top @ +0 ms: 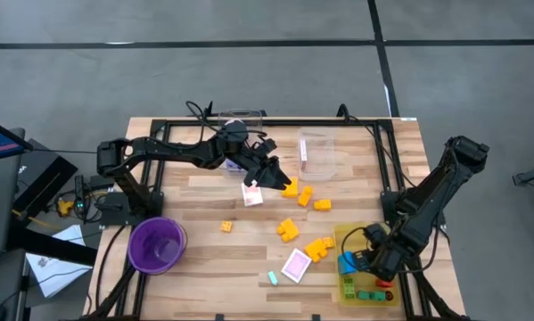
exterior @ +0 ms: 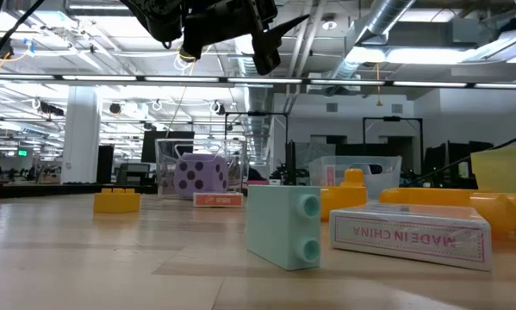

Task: Pick & Place Toys
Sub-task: Put the blue game piece into the bin

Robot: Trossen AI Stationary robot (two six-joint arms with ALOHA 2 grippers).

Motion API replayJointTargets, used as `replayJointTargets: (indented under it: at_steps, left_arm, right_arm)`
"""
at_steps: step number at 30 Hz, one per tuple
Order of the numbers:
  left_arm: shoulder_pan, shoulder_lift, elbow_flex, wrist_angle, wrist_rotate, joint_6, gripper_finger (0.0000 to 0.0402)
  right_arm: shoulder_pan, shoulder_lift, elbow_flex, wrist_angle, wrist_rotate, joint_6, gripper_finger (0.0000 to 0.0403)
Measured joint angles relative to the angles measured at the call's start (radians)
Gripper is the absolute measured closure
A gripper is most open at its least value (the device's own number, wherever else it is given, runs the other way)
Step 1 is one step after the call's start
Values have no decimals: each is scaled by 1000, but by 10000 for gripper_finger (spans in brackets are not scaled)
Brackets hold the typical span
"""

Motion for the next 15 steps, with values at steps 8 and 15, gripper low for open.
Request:
replayJointTargets:
  at_steps: [8,15]
  left_arm:
    - [0,0,0,0,-1,0,156]
    - [0,0,0,0,-1,0,156]
  right_arm:
    - [0,0,0,-18,1,-3,255]
    - [0,0,0,-7,4,-26,251]
